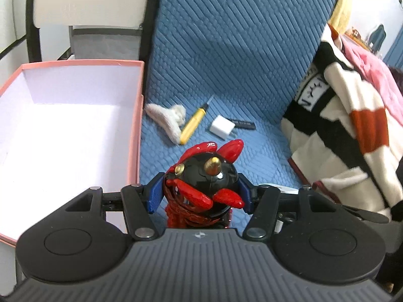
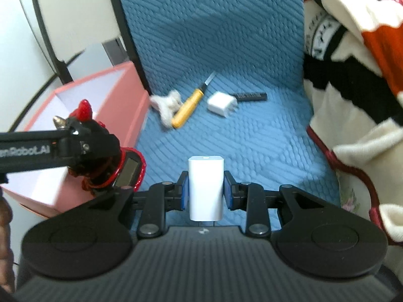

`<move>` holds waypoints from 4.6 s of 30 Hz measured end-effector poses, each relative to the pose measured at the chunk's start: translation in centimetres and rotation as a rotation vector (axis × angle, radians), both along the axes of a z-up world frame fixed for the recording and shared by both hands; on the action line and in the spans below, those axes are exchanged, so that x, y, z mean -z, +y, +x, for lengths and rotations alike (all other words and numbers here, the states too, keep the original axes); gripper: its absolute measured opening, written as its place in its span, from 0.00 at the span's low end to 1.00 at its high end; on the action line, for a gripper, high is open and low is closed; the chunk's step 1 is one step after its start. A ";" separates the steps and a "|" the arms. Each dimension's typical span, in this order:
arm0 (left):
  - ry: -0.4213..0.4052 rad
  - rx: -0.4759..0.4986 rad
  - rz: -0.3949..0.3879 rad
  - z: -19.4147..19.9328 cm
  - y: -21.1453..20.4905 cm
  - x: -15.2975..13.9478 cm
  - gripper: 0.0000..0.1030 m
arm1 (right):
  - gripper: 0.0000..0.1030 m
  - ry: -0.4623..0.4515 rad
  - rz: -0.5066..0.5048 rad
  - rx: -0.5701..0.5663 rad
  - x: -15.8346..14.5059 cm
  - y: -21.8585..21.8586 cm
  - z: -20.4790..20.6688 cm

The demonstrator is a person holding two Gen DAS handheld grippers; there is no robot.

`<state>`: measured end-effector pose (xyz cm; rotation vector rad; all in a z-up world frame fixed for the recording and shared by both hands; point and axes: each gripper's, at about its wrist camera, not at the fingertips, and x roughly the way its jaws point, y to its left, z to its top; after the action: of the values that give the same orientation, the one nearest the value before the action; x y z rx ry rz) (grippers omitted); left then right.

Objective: Organize rigid objects
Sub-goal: 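Carry both held objects over the pink box and lower them inside, then open both grippers to release the figurine and charger into the box, then move the left tool to the yellow screwdriver while the right tool approaches the second white charger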

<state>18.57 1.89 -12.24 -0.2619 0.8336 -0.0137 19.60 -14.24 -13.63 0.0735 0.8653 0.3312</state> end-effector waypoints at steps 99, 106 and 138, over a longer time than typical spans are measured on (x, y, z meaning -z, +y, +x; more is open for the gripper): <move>-0.174 -0.077 -0.045 -7.9 7.9 -6.2 0.64 | 0.31 -0.172 0.034 -0.144 -8.0 5.8 -4.8; -0.173 -0.033 -0.044 -7.6 4.9 -5.1 0.64 | 0.31 -0.141 0.021 -0.105 -6.8 2.6 -5.3; -0.094 0.079 -0.021 -5.1 -2.5 1.2 0.64 | 0.31 -0.096 -0.033 0.001 -1.2 -5.1 -5.1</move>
<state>13.49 -0.64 -13.42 -0.2461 0.7505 -0.1082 14.48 -19.33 -12.41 0.0276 0.7751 0.3171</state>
